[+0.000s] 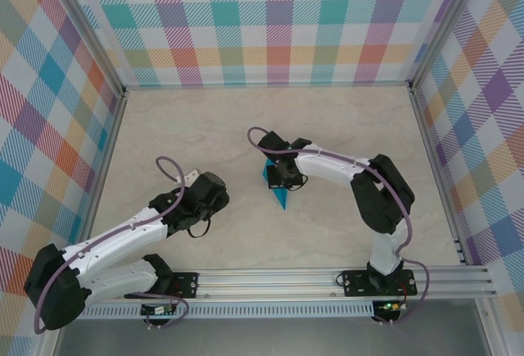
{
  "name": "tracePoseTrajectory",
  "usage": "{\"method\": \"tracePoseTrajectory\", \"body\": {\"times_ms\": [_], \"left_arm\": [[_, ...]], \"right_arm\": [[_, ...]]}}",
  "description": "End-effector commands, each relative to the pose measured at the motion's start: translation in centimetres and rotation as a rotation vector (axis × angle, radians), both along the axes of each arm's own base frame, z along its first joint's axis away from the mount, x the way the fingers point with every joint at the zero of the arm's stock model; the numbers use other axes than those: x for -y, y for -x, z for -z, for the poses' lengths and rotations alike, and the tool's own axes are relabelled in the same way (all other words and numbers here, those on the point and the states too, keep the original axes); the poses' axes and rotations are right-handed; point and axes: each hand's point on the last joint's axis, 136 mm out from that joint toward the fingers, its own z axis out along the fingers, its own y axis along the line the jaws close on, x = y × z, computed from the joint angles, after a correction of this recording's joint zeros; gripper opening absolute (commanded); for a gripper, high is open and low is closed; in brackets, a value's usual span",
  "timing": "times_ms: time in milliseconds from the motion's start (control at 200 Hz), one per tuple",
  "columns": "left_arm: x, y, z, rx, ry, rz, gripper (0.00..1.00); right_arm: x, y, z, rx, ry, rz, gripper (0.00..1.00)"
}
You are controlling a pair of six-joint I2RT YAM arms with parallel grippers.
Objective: Fold a paper plane with a square sheet of paper (pick it up from the middle)
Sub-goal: Move a paper plane to the center of the table.
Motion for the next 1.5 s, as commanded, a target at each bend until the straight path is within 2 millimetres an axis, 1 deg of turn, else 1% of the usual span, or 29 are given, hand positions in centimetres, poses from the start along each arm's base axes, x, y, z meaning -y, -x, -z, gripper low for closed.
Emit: {"method": "tracePoseTrajectory", "body": {"times_ms": [0, 90, 170, 430, 555, 610, 665, 715, 755, 810, 895, 940, 1020, 1080, 1130, 1205, 1265, 1305, 1410, 1485, 1495], "left_arm": [[-1.2, 0.1, 0.0, 0.004, -0.003, -0.044, 0.47], [-1.4, 0.1, 0.2, -0.002, -0.001, -0.051, 0.48], [-1.5, 0.1, 0.3, -0.004, 0.004, -0.053, 0.48], [-1.4, -0.1, 0.8, -0.018, 0.007, -0.052, 0.48], [-1.3, -0.2, 1.2, -0.032, 0.006, -0.052, 0.48], [-1.3, -0.2, 1.3, -0.035, 0.005, -0.049, 0.48], [-1.3, -0.2, 1.5, -0.042, 0.005, -0.049, 0.48], [-1.3, -0.2, 1.6, -0.045, 0.003, -0.048, 0.48], [-1.3, -0.2, 1.6, -0.047, 0.003, -0.049, 0.49], [-1.3, -0.3, 1.6, -0.047, 0.004, -0.05, 0.49], [-1.4, -0.3, 1.7, -0.049, 0.003, -0.051, 0.49], [-1.4, -0.3, 1.7, -0.051, 0.003, -0.051, 0.49], [-1.4, -0.3, 1.8, -0.054, 0.002, -0.052, 0.49], [-1.3, -0.3, 1.8, -0.053, 0.006, -0.049, 0.49], [-1.3, -0.3, 1.8, -0.053, 0.006, -0.049, 0.49], [-1.2, -0.4, 1.7, -0.051, 0.008, -0.047, 0.49], [-1.1, -0.5, 1.5, -0.046, 0.009, -0.04, 0.49], [-1.1, -0.5, 1.2, -0.039, 0.01, -0.032, 0.49], [-1.1, -0.6, 0.7, -0.028, -0.002, -0.019, 0.49], [-1.3, -0.8, 0.3, -0.019, -0.022, -0.012, 0.49], [-1.3, -0.8, 0.3, -0.018, -0.025, -0.011, 0.49]], "right_arm": [[0.4, -0.2, 0.1, -0.009, 0.053, 0.025, 0.09], [0.3, -0.2, 0.7, -0.022, 0.054, 0.029, 0.11], [0.4, -0.1, 1.2, -0.032, 0.064, 0.033, 0.15], [0.1, 0.4, 2.7, -0.062, 0.055, 0.017, 0.2], [0.1, 0.8, 4.1, -0.098, 0.062, 0.025, 0.22], [0.2, 1.0, 4.7, -0.117, 0.075, 0.033, 0.24], [0.4, 1.1, 5.3, -0.134, 0.099, 0.045, 0.28], [0.8, 1.0, 5.7, -0.145, 0.132, 0.055, 0.28], [1.0, 1.0, 5.9, -0.15, 0.152, 0.063, 0.3], [1.1, 0.9, 6.2, -0.156, 0.166, 0.072, 0.35], [0.9, 0.9, 6.4, -0.164, 0.169, 0.072, 0.36], [0.8, 0.8, 6.4, -0.167, 0.168, 0.068, 0.38], [0.8, 0.7, 6.5, -0.17, 0.183, 0.059, 0.38], [0.9, 0.7, 6.6, -0.171, 0.189, 0.059, 0.43], [1.0, 0.8, 6.6, -0.176, 0.196, 0.058, 0.43], [1.0, 0.7, 6.3, -0.173, 0.195, 0.06, 0.44], [0.8, 0.5, 5.3, -0.161, 0.178, 0.056, 0.45], [0.6, 0.2, 4.1, -0.136, 0.16, 0.052, 0.49], [0.1, -0.4, 0.7, -0.071, 0.105, 0.036, 0.55], [-0.1, -0.4, -1.5, -0.036, 0.059, 0.022, 0.59], [-0.2, -0.5, -2.1, -0.027, 0.05, 0.021, 0.6]]}}
